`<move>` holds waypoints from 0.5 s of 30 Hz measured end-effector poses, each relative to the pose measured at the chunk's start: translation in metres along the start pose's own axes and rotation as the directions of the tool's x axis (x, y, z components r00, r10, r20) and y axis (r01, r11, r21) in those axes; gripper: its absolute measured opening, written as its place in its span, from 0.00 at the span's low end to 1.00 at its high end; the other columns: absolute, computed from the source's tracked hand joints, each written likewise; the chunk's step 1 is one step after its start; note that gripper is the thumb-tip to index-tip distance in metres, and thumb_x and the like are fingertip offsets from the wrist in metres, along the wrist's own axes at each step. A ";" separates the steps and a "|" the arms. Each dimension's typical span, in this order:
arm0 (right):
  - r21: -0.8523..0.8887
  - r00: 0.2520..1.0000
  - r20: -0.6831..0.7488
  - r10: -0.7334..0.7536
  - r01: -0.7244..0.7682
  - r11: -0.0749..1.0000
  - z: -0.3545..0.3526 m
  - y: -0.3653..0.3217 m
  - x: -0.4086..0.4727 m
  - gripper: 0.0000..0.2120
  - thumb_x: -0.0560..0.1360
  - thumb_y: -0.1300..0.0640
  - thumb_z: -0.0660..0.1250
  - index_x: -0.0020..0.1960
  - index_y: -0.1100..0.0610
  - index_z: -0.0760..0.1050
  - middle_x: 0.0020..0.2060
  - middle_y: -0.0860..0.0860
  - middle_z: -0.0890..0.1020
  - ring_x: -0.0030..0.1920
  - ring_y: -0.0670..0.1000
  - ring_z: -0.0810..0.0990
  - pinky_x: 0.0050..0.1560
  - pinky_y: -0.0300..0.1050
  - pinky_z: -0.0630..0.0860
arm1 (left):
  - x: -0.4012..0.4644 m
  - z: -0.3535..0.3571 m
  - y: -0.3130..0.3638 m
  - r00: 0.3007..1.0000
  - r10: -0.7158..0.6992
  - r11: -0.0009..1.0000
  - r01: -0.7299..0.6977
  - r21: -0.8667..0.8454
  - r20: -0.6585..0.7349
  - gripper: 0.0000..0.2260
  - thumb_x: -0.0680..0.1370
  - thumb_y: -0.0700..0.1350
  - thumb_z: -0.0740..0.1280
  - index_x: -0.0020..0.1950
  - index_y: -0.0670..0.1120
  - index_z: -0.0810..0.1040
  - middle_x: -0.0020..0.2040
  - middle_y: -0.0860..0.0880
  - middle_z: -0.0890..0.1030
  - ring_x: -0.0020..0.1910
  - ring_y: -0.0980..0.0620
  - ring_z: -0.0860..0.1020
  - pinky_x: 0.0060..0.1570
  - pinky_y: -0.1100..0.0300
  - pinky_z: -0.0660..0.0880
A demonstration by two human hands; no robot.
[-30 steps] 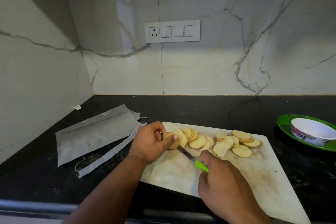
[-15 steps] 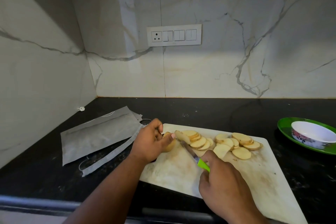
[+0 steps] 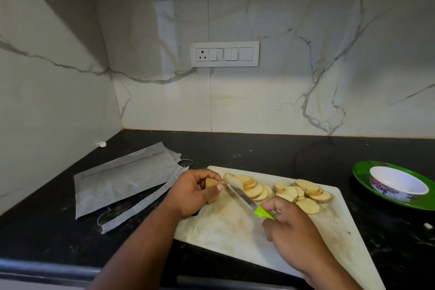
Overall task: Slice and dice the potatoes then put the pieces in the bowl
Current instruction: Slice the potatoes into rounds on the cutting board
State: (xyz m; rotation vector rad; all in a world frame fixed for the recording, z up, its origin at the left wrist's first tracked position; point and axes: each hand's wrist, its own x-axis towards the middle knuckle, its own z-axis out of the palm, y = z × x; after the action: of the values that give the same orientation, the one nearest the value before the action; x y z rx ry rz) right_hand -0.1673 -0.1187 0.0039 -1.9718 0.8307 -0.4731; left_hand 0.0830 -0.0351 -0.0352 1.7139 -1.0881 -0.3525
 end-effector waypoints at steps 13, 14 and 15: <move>0.176 0.989 -0.049 0.137 -0.126 0.976 0.000 0.004 0.006 0.10 0.74 0.60 0.66 0.46 0.45 0.79 0.32 0.48 0.80 0.31 0.47 0.72 0.33 0.43 0.66 | -0.005 -0.014 0.005 0.982 -0.030 0.973 -0.013 0.231 0.184 0.37 0.72 0.49 0.82 0.75 0.66 0.69 0.60 0.61 0.80 0.59 0.65 0.78 0.60 0.74 0.73; 0.177 0.989 -0.057 0.135 -0.123 0.977 -0.001 0.004 0.005 0.09 0.75 0.60 0.66 0.47 0.45 0.79 0.32 0.49 0.80 0.31 0.47 0.72 0.33 0.43 0.67 | -0.005 -0.014 0.005 0.986 -0.032 0.977 -0.004 0.215 0.162 0.37 0.69 0.50 0.83 0.73 0.66 0.70 0.57 0.58 0.82 0.58 0.61 0.81 0.62 0.68 0.75; 0.171 0.990 -0.070 0.124 -0.110 0.979 -0.001 0.004 0.003 0.09 0.76 0.59 0.66 0.48 0.45 0.79 0.32 0.49 0.81 0.31 0.47 0.73 0.34 0.43 0.68 | -0.004 -0.014 0.005 0.990 -0.021 0.982 -0.005 0.188 0.139 0.37 0.66 0.50 0.85 0.70 0.66 0.73 0.55 0.56 0.84 0.57 0.58 0.82 0.63 0.63 0.77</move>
State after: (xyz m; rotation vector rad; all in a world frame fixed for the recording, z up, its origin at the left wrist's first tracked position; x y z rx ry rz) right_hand -0.1672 -0.1227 0.0007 -1.7491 0.9218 -0.5377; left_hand 0.0873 -0.0235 -0.0257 1.8829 -1.2502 -0.3906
